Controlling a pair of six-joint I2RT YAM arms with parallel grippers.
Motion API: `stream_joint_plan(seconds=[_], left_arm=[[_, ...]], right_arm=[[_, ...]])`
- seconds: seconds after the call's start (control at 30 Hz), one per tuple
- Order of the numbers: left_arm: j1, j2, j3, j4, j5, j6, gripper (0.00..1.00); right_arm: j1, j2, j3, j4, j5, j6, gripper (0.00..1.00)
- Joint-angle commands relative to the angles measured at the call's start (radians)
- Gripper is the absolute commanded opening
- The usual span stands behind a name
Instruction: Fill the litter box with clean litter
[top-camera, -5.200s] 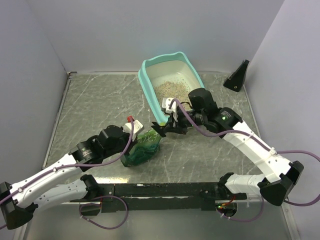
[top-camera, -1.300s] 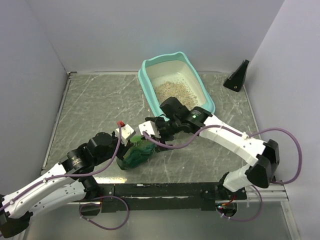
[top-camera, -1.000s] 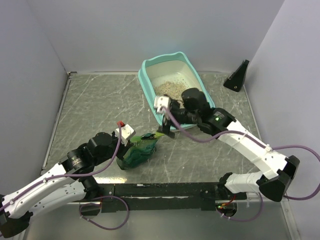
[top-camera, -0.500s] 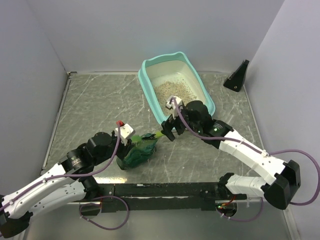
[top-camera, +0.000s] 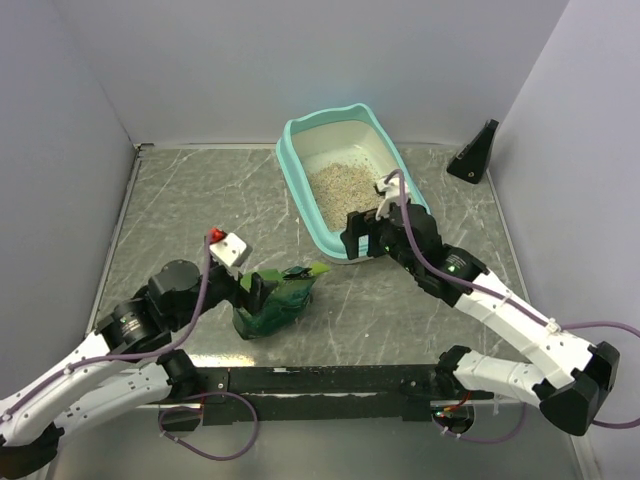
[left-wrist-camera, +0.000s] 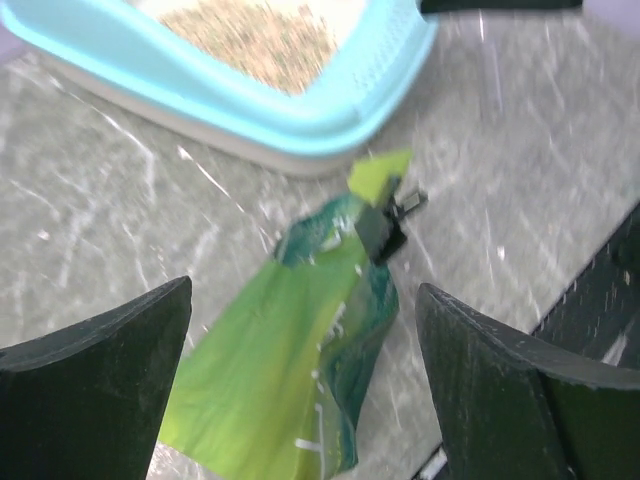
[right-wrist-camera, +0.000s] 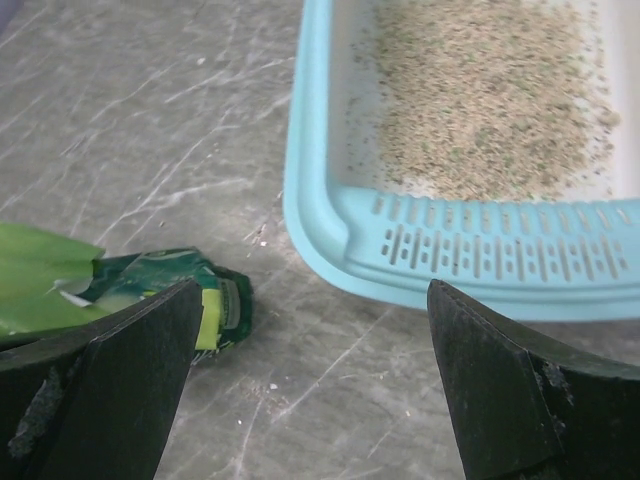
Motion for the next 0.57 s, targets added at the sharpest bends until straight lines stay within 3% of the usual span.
stream_joint_plan(seconds=[0.0,0.23,0.43,0.53], left_arm=[[0.002,0.02,0.087,0.048,-0.124,-0.056,0.97],[0.002,0.112,0.162,0.029,-0.229,-0.104,0.97],[0.002,0.132,0.15,0.106,-0.277,-0.133,0.97],[0.002,0.141,0.153,0.115,-0.284,-0.127,0.97]], right_arm=[[-0.004,-0.094,0.001,-0.007,0.104,0.07,1.0],[-0.005,-0.203,-0.001,-0.057,0.146,0.075,1.0],[-0.015,-0.254,-0.023,-0.065,0.132,0.033,1.0],[-0.015,-0.246,-0.01,-0.07,0.247,0.059,1.0]])
